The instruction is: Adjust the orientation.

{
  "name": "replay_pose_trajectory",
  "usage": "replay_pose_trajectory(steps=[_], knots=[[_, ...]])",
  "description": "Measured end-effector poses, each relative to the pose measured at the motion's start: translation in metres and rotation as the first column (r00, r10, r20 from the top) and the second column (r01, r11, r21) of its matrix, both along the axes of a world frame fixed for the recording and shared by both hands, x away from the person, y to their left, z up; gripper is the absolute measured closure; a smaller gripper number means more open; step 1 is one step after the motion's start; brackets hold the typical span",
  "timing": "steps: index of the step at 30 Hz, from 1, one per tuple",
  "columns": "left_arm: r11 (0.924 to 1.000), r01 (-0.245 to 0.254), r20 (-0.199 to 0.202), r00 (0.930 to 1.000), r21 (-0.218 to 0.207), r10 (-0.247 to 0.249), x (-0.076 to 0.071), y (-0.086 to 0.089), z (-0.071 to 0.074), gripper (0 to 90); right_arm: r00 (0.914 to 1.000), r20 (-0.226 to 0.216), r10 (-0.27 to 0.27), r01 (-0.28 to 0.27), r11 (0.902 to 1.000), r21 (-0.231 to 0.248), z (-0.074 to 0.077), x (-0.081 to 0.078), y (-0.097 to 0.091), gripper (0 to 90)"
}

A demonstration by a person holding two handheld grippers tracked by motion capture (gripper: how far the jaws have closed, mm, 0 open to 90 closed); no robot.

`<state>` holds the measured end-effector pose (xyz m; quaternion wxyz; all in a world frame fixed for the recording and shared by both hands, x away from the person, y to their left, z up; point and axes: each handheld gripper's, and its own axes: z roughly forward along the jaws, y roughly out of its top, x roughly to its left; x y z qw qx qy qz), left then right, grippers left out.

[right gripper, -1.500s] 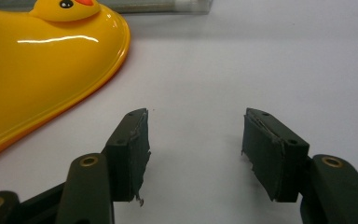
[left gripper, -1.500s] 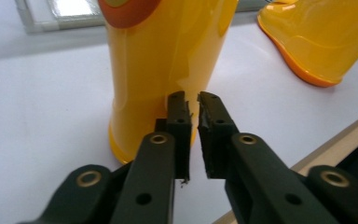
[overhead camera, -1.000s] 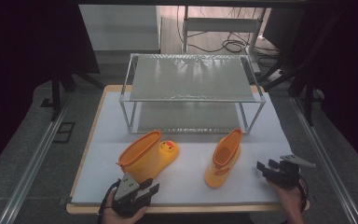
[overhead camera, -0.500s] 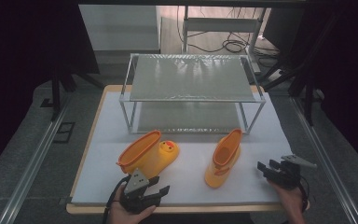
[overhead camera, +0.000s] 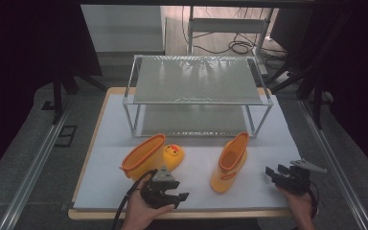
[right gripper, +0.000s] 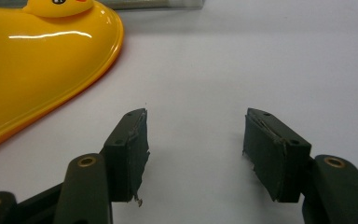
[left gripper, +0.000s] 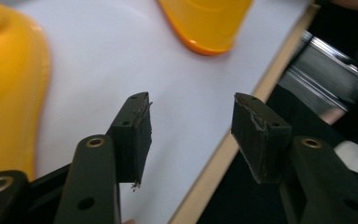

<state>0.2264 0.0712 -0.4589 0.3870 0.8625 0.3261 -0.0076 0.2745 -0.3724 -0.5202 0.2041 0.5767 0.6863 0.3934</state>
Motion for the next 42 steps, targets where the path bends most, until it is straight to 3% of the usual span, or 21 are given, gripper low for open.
replay_pose_trajectory(steps=[4, 6, 8, 13, 14, 18, 19, 20, 22, 23, 24, 27, 34, 38, 42], knots=[[0.9946, 0.091, -0.078, 0.9925, -0.050, -0.095, 0.010, -0.004, 0.003, 45.5, 1.0000, 0.001, 0.000, 0.000, 1.0000, -0.001, 0.000, 0.000, 0.000, 39.0], [0.9925, 0.106, -0.084, 0.9902, -0.061, -0.111, 0.011, -0.004, 0.004, 45.4, 1.0000, 0.000, -0.002, 0.002, 1.0000, -0.002, 0.001, -0.001, -0.001, 39.0], [0.9844, 0.150, -0.102, 0.9820, -0.092, -0.159, 0.015, -0.005, 0.005, 45.4, 1.0000, -0.001, -0.004, 0.004, 1.0000, 0.000, 0.001, -0.001, -0.001, 39.0], [0.9813, 0.178, -0.123, 0.9748, -0.074, -0.186, 0.017, -0.007, 0.009, 45.2, 1.0000, 0.001, -0.006, 0.006, 1.0000, 0.003, 0.001, -0.001, -0.002, 38.9], [0.9807, 0.187, -0.116, 0.9744, -0.056, -0.193, 0.015, -0.007, 0.016, 45.3, 1.0000, 0.001, -0.006, 0.006, 1.0000, 0.003, 0.001, -0.001, -0.001, 38.9], [0.9747, 0.214, -0.117, 0.9684, -0.064, -0.220, 0.012, -0.008, 0.031, 45.1, 1.0000, 0.007, -0.007, 0.007, 1.0000, 0.001, 0.001, 0.000, -0.002, 38.9], [0.9741, 0.220, -0.099, 0.9694, -0.051, -0.225, 0.011, -0.011, 0.046, 45.0, 1.0000, 0.007, -0.007, 0.007, 1.0000, 0.000, 0.001, 0.000, -0.002, 38.9], [0.9741, 0.220, -0.099, 0.9694, -0.051, -0.225, 0.011, -0.011, 0.046, 45.0, 1.0000, 0.007, -0.007, 0.007, 1.0000, 0.000, 0.001, 0.000, -0.002, 38.9], [0.9726, 0.231, -0.074, 0.9699, -0.028, -0.232, 0.012, -0.015, 0.065, 45.1, 1.0000, 0.009, -0.003, 0.004, 1.0000, -0.004, 0.002, 0.000, -0.001, 38.8], [0.9712, 0.238, -0.050, 0.9700, -0.005, -0.238, 0.014, -0.021, 0.081, 45.1, 0.9999, 0.010, -0.003, 0.003, 1.0000, -0.004, 0.003, -0.001, -0.001, 38.7], [0.9712, 0.238, -0.050, 0.9700, -0.005, -0.238, 0.014, -0.021, 0.081, 45.1, 0.9999, 0.010, -0.003, 0.003, 1.0000, -0.004, 0.003, -0.001, -0.001, 38.7], [0.9682, 0.250, -0.029, 0.9679, 0.008, -0.250, 0.021, -0.033, 0.107, 46.6, 0.9999, 0.013, -0.005, 0.005, 1.0000, -0.001, 0.003, -0.001, -0.002, 38.7], [0.9686, 0.248, -0.039, 0.9679, 0.001, -0.248, 0.042, -0.051, 0.134, 48.9, 0.9999, 0.013, -0.006, 0.006, 1.0000, 0.002, 0.003, -0.001, -0.003, 38.7], [0.9660, 0.259, -0.052, 0.9648, 0.005, -0.258, 0.050, -0.058, 0.141, 48.9, 0.9999, 0.012, -0.005, 0.005, 1.0000, 0.001, 0.003, -0.001, -0.003, 38.7], [0.9688, 0.248, -0.064, 0.9667, -0.009, -0.248, 0.060, -0.064, 0.145, 49.2, 0.9999, 0.010, -0.005, 0.005, 1.0000, -0.001, 0.003, -0.001, -0.003, 38.7]])
